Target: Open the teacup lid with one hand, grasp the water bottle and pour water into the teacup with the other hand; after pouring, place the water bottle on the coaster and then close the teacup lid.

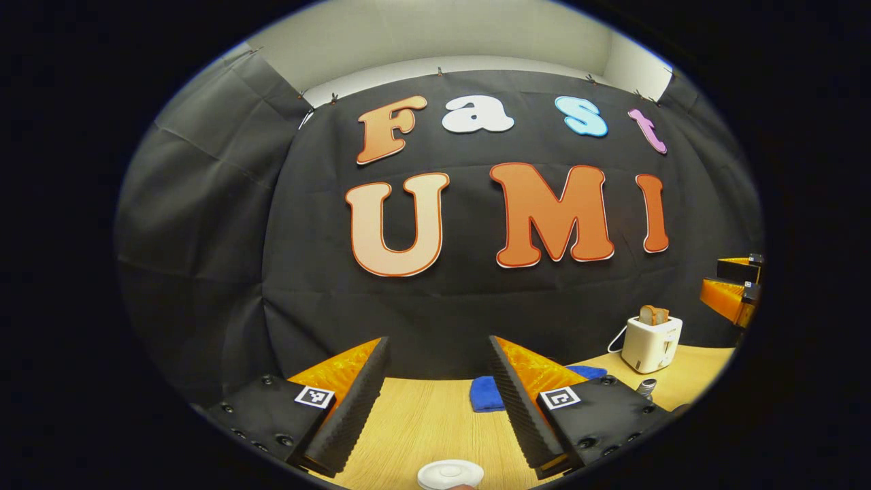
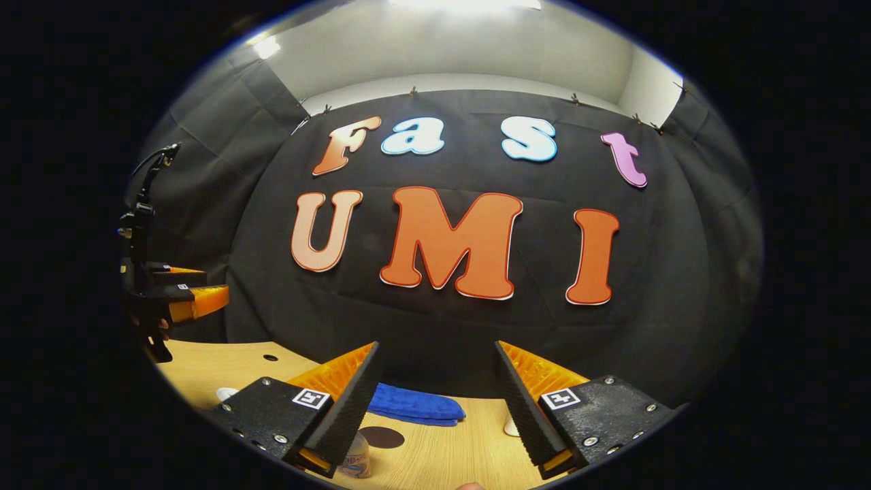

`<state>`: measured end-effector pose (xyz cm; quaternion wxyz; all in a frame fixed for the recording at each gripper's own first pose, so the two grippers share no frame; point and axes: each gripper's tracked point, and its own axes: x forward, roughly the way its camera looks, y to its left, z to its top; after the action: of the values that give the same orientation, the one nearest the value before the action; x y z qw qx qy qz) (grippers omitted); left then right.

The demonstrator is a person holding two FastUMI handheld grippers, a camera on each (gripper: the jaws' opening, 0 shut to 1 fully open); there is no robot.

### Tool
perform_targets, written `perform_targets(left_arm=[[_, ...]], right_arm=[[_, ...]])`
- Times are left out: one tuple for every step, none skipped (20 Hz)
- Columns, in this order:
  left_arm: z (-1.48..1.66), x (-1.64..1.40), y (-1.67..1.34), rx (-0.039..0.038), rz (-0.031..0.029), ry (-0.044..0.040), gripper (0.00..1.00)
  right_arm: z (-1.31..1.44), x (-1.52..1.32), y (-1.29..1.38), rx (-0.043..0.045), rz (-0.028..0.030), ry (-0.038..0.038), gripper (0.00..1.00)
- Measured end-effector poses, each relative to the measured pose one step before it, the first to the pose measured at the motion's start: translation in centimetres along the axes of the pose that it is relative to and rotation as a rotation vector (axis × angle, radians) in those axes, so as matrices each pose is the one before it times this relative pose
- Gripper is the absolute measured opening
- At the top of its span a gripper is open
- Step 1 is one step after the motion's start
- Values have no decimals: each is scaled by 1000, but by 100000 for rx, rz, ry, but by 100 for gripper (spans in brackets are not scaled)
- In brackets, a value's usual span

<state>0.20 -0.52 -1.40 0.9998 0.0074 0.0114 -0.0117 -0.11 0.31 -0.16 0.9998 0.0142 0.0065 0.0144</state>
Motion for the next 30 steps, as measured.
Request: perform_targets(left_arm=[[-537,-26,-228,60,-607,841,94],[-375,-85,-165,11,-283,616,94],[-302,-41,-93,179,-410,660,94],[-259,-31,-78,169,-289,464,93],[-383,86,-120,457,-573,652,94],[-464,-7,-12,385,-227,708,94],[-656,-1,76,93,-15,1007,94],[-834,24,-68,53,-246,1785,96],[-946,94,-63,448,-468,1982,94],[-570,47,-128,535,-427,1209,96],[-716,-50,-95,470,-481,1396,96],[-610,2,-154,122,-460,937,96],[-781,48,-188,-304,-863,1411,94],[-945,29,-31,-58,-258,1907,96],[-1468,175,148,37,93,3387,94],[-718,43,44,-122,-213,1628,94],[-717,-19,32,-427,-292,1545,94],[-564,254,-92,-273,-208,1513,96],[-745,-18,54,-125,-61,1520,95],[-804,0,40,166,-79,1845,96],[-669,166,-43,-19,-156,1707,95],[-1118,247,-224,-81,-881,2773,95],[-575,25,-125,-415,-488,1530,95],[-824,155,91,-261,33,1891,95],[-605,167,61,102,82,1250,95],[-747,336,-83,-201,7,1919,95],[-932,452,-29,-695,-698,2198,90],[-694,205,-2,-154,-592,1620,86],[-413,129,-36,108,-394,1378,86],[-709,149,-24,82,-328,1307,86]], right_arm=[[-467,196,160,676,990,492,97],[-397,40,370,603,1171,503,97],[-344,-355,446,323,1233,321,97],[-308,-327,346,312,1110,301,97],[-337,-316,242,221,990,469,97],[-446,-92,230,255,773,589,97],[-759,43,94,251,436,1252,97],[-772,-79,447,333,1034,1346,97],[-1047,-81,799,331,2383,2531,97],[-595,-27,468,246,1478,1289,97],[-542,-184,405,143,1654,900,98],[-619,-127,517,588,1947,1210,98],[-673,-61,605,526,2167,1058,97],[-663,-16,510,278,1986,1329,98],[-1023,54,520,-300,1643,2007,98],[-628,-40,309,-318,1020,1229,98],[-427,-22,259,-74,927,754,98],[-338,68,343,110,866,1077,98],[-593,44,251,195,929,947,98],[-503,83,246,176,775,1015,98],[-533,135,187,88,677,1137,98],[-767,243,263,158,541,1896,98],[-673,198,128,142,420,1573,98],[-487,219,86,73,288,1363,98],[-445,302,135,-44,621,1059,98],[-544,309,120,53,434,1187,98],[-1013,397,154,-360,726,2630,98],[-307,239,112,-383,416,1014,98],[-550,341,416,-429,599,1273,98],[-379,208,241,-197,506,803,98]])
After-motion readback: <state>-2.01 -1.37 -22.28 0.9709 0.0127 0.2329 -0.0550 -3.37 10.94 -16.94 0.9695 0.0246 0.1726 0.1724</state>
